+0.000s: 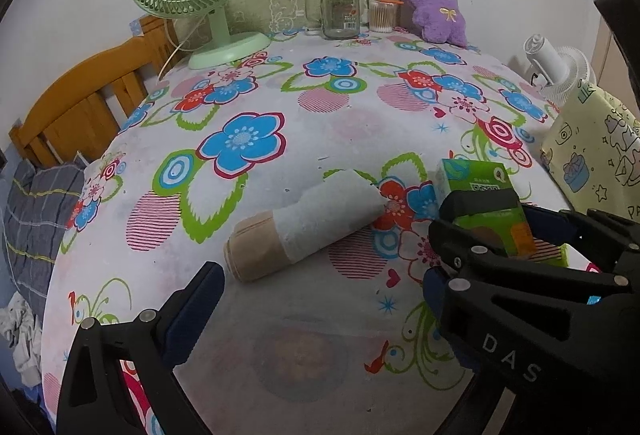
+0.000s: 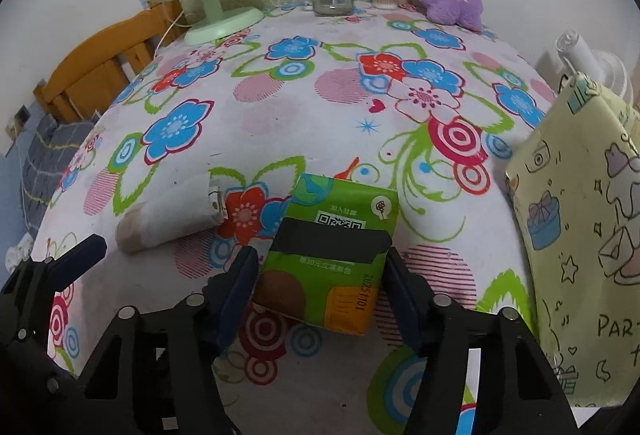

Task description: Organize soft objects

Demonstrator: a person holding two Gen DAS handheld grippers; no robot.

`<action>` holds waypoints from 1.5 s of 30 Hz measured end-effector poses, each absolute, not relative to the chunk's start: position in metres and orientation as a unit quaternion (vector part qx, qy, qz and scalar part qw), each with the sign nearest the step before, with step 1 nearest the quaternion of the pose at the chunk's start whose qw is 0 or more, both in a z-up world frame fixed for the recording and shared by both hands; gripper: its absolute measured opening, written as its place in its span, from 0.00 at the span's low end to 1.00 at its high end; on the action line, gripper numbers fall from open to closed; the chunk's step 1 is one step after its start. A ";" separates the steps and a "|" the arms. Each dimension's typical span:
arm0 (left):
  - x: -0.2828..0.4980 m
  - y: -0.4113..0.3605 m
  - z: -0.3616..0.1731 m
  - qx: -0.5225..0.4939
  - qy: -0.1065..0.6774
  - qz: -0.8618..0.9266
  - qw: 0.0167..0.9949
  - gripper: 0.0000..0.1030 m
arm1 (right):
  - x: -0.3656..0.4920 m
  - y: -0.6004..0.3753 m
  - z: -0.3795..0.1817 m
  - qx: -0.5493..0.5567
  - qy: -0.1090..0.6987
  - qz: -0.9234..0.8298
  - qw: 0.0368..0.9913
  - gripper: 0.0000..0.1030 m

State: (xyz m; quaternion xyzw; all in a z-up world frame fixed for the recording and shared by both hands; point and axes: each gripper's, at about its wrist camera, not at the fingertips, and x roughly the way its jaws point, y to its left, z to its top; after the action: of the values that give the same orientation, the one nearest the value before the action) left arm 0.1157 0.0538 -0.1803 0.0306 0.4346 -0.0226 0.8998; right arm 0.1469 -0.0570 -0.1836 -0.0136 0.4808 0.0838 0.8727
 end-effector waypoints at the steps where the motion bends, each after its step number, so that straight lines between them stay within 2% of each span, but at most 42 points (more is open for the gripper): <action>1: 0.116 0.053 -0.180 0.031 0.435 -0.022 0.900 0.97 | 0.147 -0.057 -0.184 -0.014 0.479 0.086 0.873 0.56; 10: 0.114 0.052 -0.172 0.039 0.423 -0.009 0.905 0.97 | 0.145 -0.062 -0.175 -0.005 0.470 0.096 0.877 0.50; 26: 0.144 0.069 -0.178 0.060 0.418 0.016 0.906 0.97 | 0.156 -0.049 -0.168 -0.003 0.468 0.110 0.877 0.50; 32: 0.156 0.071 -0.182 0.031 0.429 -0.001 0.903 0.89 | 0.165 -0.049 -0.169 -0.004 0.472 0.100 0.876 0.50; 39: 0.160 0.073 -0.185 0.005 0.443 -0.029 0.896 0.72 | 0.172 -0.044 -0.170 -0.011 0.474 0.094 0.876 0.50; 43: 0.160 0.073 -0.185 -0.003 0.443 -0.035 0.896 0.67 | 0.174 -0.042 -0.171 -0.007 0.475 0.094 0.875 0.50; 45: 0.160 0.072 -0.184 -0.002 0.442 -0.041 0.896 0.59 | 0.175 -0.041 -0.171 -0.007 0.475 0.094 0.875 0.50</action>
State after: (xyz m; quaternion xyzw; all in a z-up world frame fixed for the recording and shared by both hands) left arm 0.1600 0.0725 -0.1842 -0.0018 0.4419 -0.0410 0.8961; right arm 0.1745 -0.0409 -0.1712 -0.0070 0.4749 0.0939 0.8750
